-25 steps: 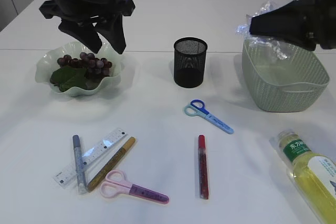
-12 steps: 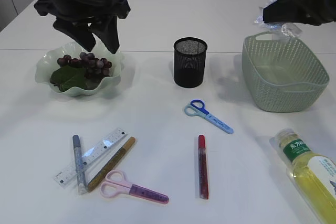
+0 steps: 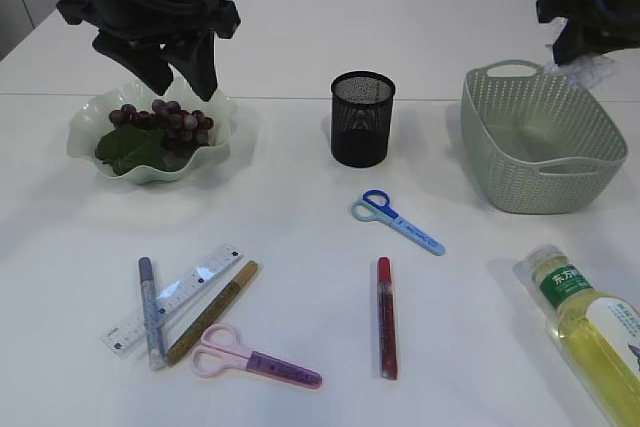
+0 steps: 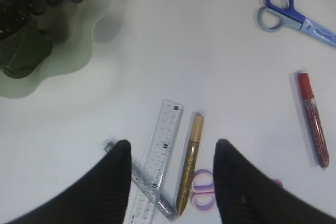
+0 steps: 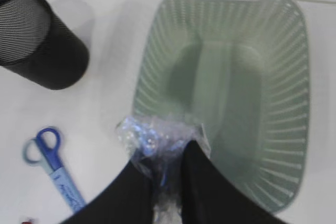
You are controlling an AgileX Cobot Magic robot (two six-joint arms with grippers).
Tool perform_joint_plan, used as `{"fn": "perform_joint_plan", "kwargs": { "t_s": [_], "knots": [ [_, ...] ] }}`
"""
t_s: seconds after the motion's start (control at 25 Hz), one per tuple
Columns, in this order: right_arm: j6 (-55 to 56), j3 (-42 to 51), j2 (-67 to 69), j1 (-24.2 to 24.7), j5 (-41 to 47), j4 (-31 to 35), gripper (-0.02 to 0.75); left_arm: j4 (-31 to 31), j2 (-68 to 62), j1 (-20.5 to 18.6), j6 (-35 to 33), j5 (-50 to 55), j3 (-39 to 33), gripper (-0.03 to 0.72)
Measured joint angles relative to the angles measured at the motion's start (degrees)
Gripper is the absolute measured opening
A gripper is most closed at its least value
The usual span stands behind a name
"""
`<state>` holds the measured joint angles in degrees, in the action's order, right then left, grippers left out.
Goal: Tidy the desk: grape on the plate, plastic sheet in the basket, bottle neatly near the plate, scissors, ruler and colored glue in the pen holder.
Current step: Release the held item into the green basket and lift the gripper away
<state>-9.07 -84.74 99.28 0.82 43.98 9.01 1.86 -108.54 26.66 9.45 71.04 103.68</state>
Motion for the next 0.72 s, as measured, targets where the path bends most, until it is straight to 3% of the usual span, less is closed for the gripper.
{"fn": "perform_joint_plan", "kwargs": {
  "t_s": [0.4,0.72],
  "knots": [
    [8.18,-14.28,11.76,0.00,10.88,-8.56,0.099,-0.04,0.00,0.00,0.00,0.00,0.00,0.372],
    [9.60,-20.23,17.22,0.00,14.04,-10.76,0.114,-0.13,0.00,0.00,0.00,0.00,0.00,0.372]
  ]
}}
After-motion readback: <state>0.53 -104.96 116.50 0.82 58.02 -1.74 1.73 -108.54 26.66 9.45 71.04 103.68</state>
